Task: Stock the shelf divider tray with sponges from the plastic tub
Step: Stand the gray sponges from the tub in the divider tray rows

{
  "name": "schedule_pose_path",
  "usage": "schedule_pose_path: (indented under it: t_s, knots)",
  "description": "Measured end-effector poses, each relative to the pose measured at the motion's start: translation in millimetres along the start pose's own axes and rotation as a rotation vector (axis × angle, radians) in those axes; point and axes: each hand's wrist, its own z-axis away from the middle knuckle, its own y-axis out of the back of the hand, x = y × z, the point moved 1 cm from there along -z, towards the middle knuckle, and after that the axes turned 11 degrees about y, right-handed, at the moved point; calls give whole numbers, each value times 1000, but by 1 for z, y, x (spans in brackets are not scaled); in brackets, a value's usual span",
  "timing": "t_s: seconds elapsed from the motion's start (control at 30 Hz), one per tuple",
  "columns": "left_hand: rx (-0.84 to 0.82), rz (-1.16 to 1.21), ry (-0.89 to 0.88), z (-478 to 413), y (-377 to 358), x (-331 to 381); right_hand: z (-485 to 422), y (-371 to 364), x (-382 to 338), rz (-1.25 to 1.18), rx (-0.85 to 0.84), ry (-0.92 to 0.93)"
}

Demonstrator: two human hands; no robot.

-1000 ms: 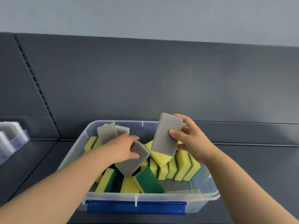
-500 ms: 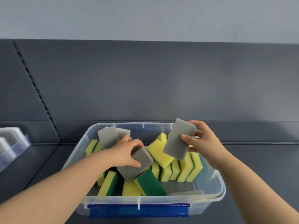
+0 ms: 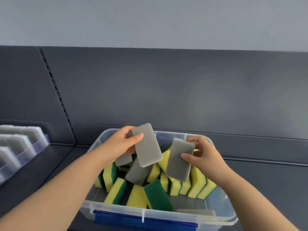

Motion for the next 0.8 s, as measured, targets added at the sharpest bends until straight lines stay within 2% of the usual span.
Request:
schedule_pose_path:
  t_s: [0.3,0.47,0.6,0.7,0.8]
  knots:
    - [98,-78,-48,47,-19,0,3,-5,2,-150,5,83]
    - [217,-20,-175,79,-15,10,8,-13,-13,-151,48,135]
    - [305,-59,-307,118,21,14,15,-31,-41,-221,105,208]
    - [384,-70,-363,158,62,8,23,-57,-73,-285,128,273]
    - [501,-177,-376,200,112,-11,34,-96,-114,-331,111,320]
